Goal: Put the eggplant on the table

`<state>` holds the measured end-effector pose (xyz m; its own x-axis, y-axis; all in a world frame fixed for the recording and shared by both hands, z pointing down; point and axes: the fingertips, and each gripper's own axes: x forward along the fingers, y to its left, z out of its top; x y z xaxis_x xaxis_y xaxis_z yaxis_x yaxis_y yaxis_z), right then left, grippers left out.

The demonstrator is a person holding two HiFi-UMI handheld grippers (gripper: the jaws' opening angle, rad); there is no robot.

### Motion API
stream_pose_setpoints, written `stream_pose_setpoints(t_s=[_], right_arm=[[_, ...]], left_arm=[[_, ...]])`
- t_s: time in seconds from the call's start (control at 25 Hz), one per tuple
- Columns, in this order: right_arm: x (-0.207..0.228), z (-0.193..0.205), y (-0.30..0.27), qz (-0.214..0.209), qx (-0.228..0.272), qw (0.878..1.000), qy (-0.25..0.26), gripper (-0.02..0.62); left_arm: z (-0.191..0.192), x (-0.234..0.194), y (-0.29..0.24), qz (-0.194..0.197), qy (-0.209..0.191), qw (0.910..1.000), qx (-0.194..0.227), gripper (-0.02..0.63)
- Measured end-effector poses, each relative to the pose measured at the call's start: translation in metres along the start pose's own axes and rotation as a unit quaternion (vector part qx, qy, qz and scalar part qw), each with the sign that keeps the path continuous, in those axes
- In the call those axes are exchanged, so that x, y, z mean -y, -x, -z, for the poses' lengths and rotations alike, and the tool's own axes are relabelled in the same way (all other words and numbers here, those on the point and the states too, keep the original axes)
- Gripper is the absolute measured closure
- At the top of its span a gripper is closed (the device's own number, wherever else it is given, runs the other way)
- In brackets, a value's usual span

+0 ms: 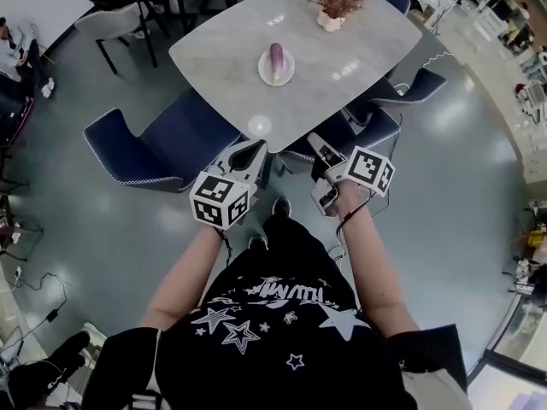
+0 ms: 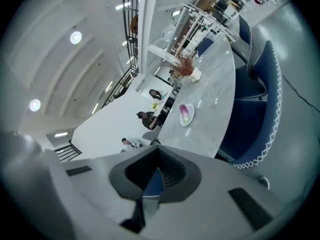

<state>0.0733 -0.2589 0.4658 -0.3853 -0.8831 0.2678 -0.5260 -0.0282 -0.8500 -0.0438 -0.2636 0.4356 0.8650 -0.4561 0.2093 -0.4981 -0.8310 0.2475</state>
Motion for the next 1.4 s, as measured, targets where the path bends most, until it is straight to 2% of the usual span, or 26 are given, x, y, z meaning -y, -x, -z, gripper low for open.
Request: stream_pose_setpoints(t_s=[0.2, 0.6, 0.72, 1.08, 1.4], right_arm=[[-0.001, 0.003, 0.020, -0.004, 0.003, 0.999, 0.034, 0.589], [0.003, 0.008, 0.059, -0.020, -0.021, 0.996, 0.083, 0.589], [0.007, 0.009, 0.084, -0.028, -0.028, 0.995, 0.088, 0.589], [0.011, 0.019, 0.174, -0.063, -0.053, 0.990, 0.119, 0.589], [0.007, 0.044, 0.251, -0.092, -0.085, 0.977, 0.170, 0.589]], left_arm=[[0.010, 0.014, -0.002, 0.004, 0.002, 1.0000, -0.001, 0.598], [0.025, 0.053, 0.000, -0.029, 0.001, 0.9996, -0.004, 0.598], [0.034, 0.080, 0.001, -0.039, 0.008, 0.9992, -0.007, 0.598], [0.047, 0.182, 0.008, -0.057, -0.014, 0.9983, 0.005, 0.598], [0.064, 0.268, 0.037, -0.092, -0.006, 0.9953, 0.029, 0.598]])
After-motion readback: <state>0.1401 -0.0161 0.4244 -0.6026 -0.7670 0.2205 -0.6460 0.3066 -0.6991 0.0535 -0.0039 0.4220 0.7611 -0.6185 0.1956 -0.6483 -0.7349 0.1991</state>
